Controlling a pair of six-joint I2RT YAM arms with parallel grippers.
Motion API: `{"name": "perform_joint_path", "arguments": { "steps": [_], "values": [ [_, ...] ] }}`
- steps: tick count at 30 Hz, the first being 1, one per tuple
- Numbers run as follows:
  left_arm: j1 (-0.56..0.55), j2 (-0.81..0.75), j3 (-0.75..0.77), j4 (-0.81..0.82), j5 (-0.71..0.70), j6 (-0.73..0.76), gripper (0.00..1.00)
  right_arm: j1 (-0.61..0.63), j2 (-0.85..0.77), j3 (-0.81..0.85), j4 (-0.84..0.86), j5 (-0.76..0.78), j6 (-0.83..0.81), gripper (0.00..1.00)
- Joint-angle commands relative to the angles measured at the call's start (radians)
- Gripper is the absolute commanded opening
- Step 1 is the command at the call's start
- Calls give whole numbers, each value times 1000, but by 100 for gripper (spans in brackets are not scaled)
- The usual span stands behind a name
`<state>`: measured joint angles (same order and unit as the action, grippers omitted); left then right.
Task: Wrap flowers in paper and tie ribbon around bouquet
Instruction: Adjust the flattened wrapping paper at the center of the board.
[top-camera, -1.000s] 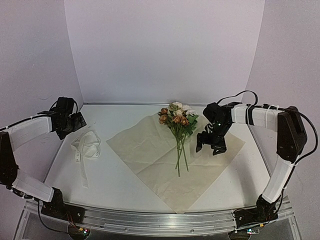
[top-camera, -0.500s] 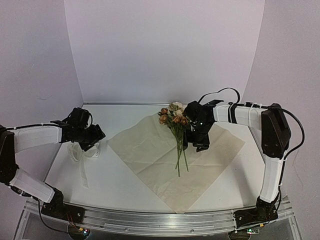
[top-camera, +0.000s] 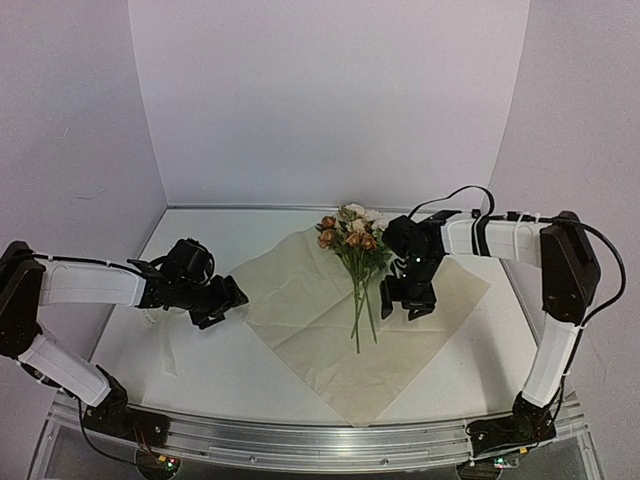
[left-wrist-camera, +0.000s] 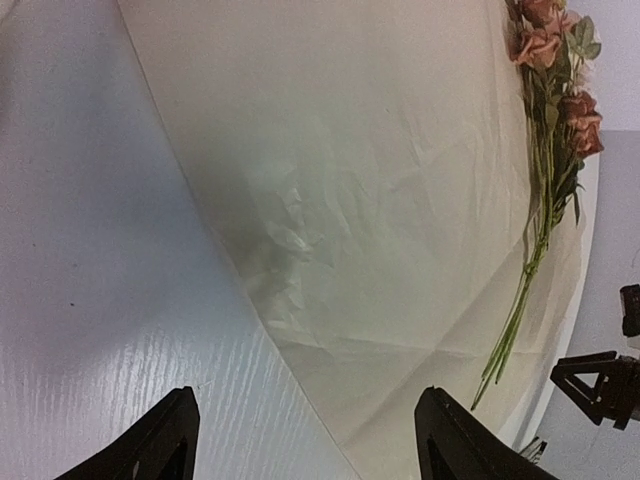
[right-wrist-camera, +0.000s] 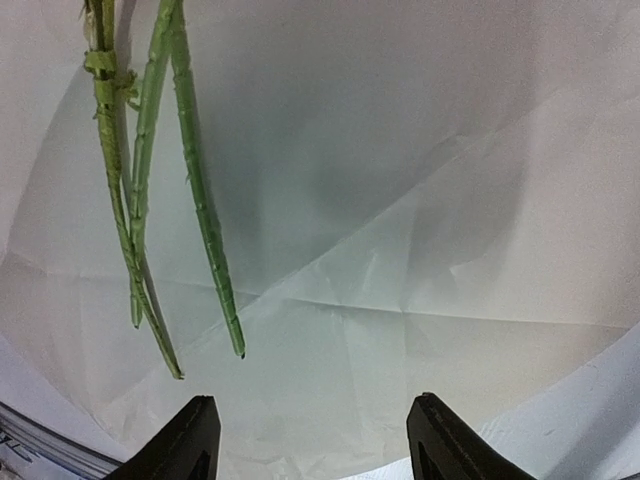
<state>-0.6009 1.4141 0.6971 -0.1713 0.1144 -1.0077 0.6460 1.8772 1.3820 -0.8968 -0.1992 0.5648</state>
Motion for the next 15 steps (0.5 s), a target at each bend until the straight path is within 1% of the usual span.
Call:
{"name": "perform_joint_path", "arguments": {
  "steps": [1, 3, 6, 8, 9, 11, 15],
  "values": [
    [-46, 34, 43, 8, 61, 95, 77, 81, -112, -91, 6, 44, -8, 66],
    [-91, 45, 87, -19, 40, 168, 77, 131, -157, -159, 25, 67, -21, 66],
    [-127, 91, 161, -27, 42, 272, 76, 190, -201, -226, 35, 106, -50, 67],
    [-140, 136, 203, -74, 29, 292, 75, 207, -222, -267, 50, 101, -63, 67],
    [-142, 147, 207, -99, 18, 269, 75, 214, -230, -282, 52, 108, -76, 67],
    [-142, 139, 170, -108, 14, 181, 77, 228, -245, -314, 50, 129, -99, 69],
    [-143, 141, 122, -86, 62, 60, 78, 229, -249, -331, 50, 138, -112, 70]
  ]
}}
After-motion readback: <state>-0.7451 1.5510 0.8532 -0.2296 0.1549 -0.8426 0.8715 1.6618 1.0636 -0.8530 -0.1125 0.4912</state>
